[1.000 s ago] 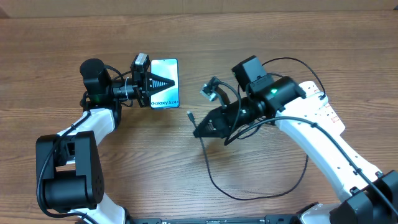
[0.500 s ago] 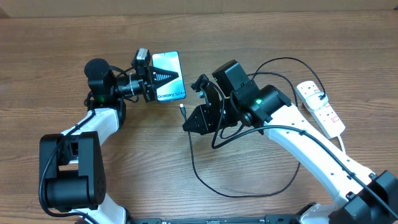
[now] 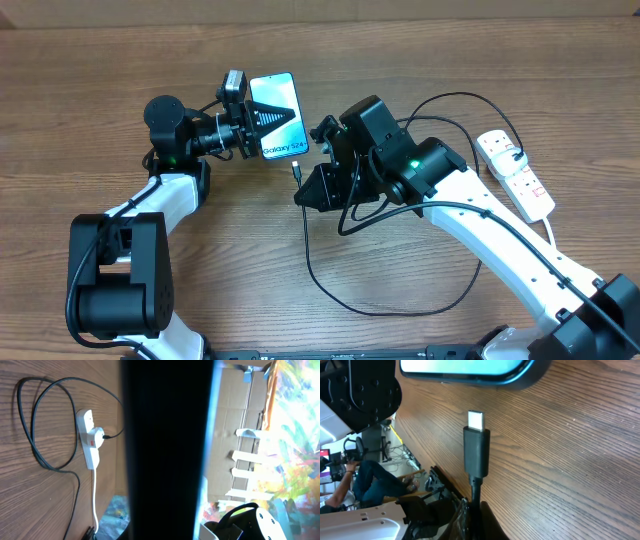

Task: Plug charger to phone and switch on socket
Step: 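Align and push the USB-C plug into the phone's port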

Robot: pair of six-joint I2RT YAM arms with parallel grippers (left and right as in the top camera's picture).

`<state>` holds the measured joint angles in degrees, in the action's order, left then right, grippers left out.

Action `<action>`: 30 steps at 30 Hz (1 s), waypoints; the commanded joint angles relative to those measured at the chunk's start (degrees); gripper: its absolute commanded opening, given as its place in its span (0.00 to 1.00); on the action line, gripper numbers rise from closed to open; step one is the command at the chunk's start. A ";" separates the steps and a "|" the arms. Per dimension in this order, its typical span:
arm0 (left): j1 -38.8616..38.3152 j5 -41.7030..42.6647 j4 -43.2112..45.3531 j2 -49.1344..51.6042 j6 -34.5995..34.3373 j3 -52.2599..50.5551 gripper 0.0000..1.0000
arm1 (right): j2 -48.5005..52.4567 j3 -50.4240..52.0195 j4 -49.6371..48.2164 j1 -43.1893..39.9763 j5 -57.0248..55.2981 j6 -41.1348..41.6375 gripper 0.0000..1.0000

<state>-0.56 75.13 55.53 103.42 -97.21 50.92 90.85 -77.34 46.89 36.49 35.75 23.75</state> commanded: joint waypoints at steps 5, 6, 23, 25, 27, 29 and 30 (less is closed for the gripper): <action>-0.39 -2.03 0.70 0.02 -0.09 0.68 0.04 | -1.16 0.17 -1.46 0.31 1.92 0.24 0.04; -0.52 -2.12 0.70 0.02 -0.09 0.68 0.04 | -1.16 0.17 -1.44 0.31 1.90 0.24 0.04; -1.57 -1.70 0.66 0.02 -0.13 0.68 0.04 | -1.14 0.17 -2.99 0.31 1.81 0.24 0.04; -1.73 -1.55 0.66 0.02 -0.13 0.66 0.04 | -1.16 0.17 -2.99 0.31 1.77 0.24 0.04; -1.75 -1.01 0.66 0.02 -0.13 0.68 0.04 | -1.16 0.17 -2.97 0.31 1.55 0.26 0.04; -1.75 -0.31 0.66 0.02 -0.13 0.68 0.04 | -1.16 0.17 -2.93 0.31 1.18 0.26 0.04; -1.75 0.00 0.66 0.02 -0.13 0.68 0.04 | -1.16 0.17 -2.93 0.31 1.14 0.24 0.04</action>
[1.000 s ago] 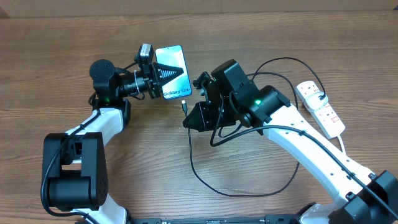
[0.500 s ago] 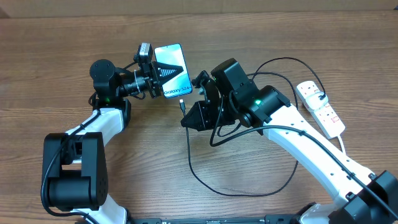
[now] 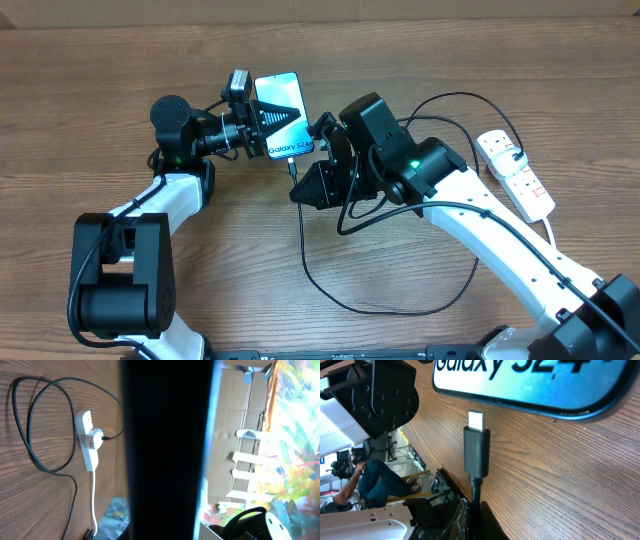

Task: Plug charger to phone and switch on socket
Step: 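Align and push the USB-C plug into the phone's port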

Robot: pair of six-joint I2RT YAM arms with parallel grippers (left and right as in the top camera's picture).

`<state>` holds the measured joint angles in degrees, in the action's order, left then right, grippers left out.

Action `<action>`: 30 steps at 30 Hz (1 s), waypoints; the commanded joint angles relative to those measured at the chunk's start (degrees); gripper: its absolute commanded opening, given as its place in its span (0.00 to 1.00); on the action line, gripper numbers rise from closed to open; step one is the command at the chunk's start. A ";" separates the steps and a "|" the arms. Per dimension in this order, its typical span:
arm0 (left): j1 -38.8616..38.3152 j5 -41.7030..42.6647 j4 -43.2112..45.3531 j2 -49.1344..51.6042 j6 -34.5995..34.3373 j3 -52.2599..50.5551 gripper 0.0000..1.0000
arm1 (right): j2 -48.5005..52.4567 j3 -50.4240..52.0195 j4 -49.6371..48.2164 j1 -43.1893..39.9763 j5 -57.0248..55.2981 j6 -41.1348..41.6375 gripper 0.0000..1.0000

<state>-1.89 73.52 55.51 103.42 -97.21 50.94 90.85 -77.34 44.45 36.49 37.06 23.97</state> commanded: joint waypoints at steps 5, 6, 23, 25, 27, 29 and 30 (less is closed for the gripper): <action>-0.39 3.26 0.68 0.02 -0.11 0.66 0.04 | -1.14 0.17 -0.48 0.31 -0.63 0.02 0.04; -0.39 3.50 0.68 0.02 -0.11 0.66 0.04 | -1.14 0.17 -0.48 0.31 -1.01 0.04 0.04; -0.39 4.50 0.68 0.02 -0.09 0.66 0.04 | -1.16 0.17 1.14 0.31 -4.90 0.07 0.04; -0.39 4.50 0.68 0.02 0.00 0.66 0.04 | -1.16 0.13 0.98 0.31 -4.90 0.07 0.04; -0.39 4.52 0.68 0.02 0.61 0.66 0.04 | -1.16 0.13 0.76 0.31 -4.90 0.07 0.04; -0.42 4.76 0.68 0.02 1.05 0.66 0.04 | -1.16 0.13 0.52 0.31 -4.90 0.07 0.04; -0.42 4.85 0.68 0.02 1.27 0.66 0.04 | -1.16 0.13 0.50 0.31 -4.87 0.07 0.04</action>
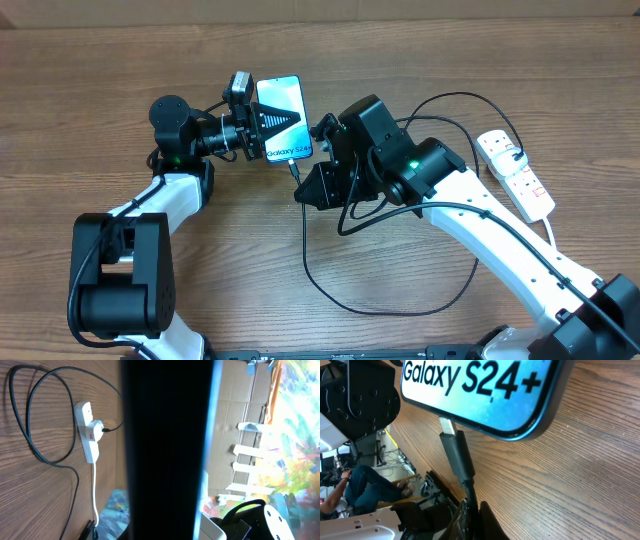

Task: Plug charger to phone and switch on socket
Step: 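Align and push the USB-C plug into the phone's port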

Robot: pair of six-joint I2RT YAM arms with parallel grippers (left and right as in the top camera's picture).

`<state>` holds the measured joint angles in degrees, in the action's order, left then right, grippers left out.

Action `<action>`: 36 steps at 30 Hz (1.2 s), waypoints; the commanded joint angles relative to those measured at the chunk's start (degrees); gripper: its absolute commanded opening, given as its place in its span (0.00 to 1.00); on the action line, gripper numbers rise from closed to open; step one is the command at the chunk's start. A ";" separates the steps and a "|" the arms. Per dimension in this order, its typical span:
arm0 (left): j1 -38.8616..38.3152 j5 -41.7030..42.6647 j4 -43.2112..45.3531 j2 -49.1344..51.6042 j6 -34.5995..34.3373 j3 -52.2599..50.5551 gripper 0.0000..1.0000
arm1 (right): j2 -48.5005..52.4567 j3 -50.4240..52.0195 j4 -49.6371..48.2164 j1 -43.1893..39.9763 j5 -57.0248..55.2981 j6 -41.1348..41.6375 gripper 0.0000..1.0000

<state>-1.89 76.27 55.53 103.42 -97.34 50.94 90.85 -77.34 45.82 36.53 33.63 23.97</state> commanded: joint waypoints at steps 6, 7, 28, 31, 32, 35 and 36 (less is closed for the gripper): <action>-0.42 2.21 0.70 0.02 2.69 0.66 0.04 | -1.16 0.13 -1.97 0.26 -1.42 0.33 0.04; -0.42 2.21 0.70 0.02 2.69 0.66 0.04 | -1.16 0.13 -2.08 0.26 -1.42 0.63 0.04; -2.05 4.55 0.70 0.02 8.24 0.66 0.04 | -1.16 0.04 -9.31 0.26 -6.62 1.33 0.04; -2.21 4.59 0.70 0.02 9.16 0.63 0.04 | -1.16 0.02 -9.29 0.26 -6.62 1.33 0.04; -2.21 4.55 0.70 0.02 9.16 0.66 0.04 | -1.16 0.02 -8.76 0.26 -6.62 1.36 0.05; -1.97 3.96 0.68 0.02 11.13 0.66 0.04 | -1.16 0.02 -6.84 0.26 -6.58 1.36 0.16; -1.88 3.82 0.66 0.02 12.13 0.66 0.04 | -1.18 0.02 -6.27 0.26 -6.58 1.36 0.21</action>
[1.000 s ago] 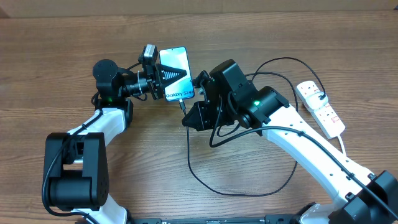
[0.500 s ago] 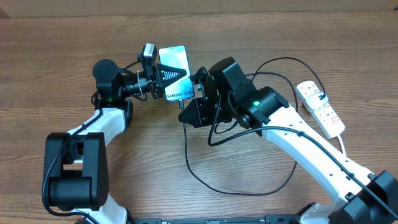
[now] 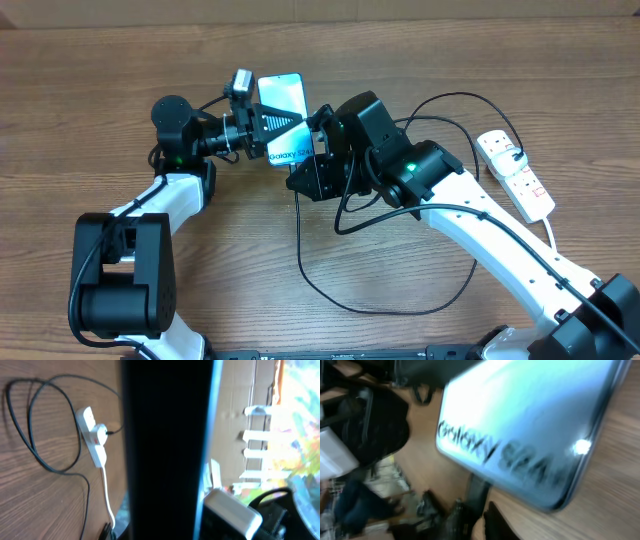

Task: Plug charger to phone and switch on socket
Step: 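Align and push the USB-C plug into the phone's port, then hold the plug seated in the port with the right gripper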

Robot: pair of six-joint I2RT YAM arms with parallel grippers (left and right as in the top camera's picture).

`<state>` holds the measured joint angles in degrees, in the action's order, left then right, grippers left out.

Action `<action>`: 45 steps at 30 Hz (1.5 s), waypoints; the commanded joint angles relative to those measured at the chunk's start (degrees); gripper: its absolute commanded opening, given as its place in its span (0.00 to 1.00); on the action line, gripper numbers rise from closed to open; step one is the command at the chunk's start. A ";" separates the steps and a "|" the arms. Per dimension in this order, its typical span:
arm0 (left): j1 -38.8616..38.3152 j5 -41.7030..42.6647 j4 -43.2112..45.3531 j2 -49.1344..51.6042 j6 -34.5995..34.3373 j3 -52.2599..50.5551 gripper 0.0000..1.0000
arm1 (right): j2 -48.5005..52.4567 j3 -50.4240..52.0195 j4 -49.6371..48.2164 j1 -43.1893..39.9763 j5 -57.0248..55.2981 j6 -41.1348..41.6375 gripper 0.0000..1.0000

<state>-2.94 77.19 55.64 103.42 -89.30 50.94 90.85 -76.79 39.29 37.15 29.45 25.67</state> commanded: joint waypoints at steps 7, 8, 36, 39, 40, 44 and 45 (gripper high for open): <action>-0.81 1.81 0.50 0.02 8.39 0.63 0.04 | -4.52 -3.21 6.36 -0.35 -2.47 -0.61 0.49; -0.81 1.81 0.50 0.02 8.59 0.66 0.04 | -5.38 -3.72 7.69 -0.33 -2.49 -0.63 0.50; -0.83 1.92 0.11 0.02 10.01 0.63 0.04 | -0.70 -3.41 8.39 18.14 -50.40 12.07 0.19; -0.83 1.92 0.11 0.02 9.99 0.66 0.04 | -0.70 -3.41 8.31 18.14 -49.72 12.11 0.14; -0.83 1.92 0.11 0.02 9.99 0.66 0.04 | -0.70 -3.41 8.28 18.14 -49.70 12.11 0.13; -0.85 1.95 0.11 0.02 10.01 0.66 0.04 | -0.70 -3.41 7.06 18.14 -48.61 12.09 0.07; -0.85 2.01 0.11 0.02 10.01 0.63 0.04 | -0.70 -3.41 6.49 18.14 -48.43 12.07 0.04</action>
<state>-3.75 77.30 55.31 103.42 -80.77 50.94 90.41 -79.77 47.18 55.59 -17.45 37.50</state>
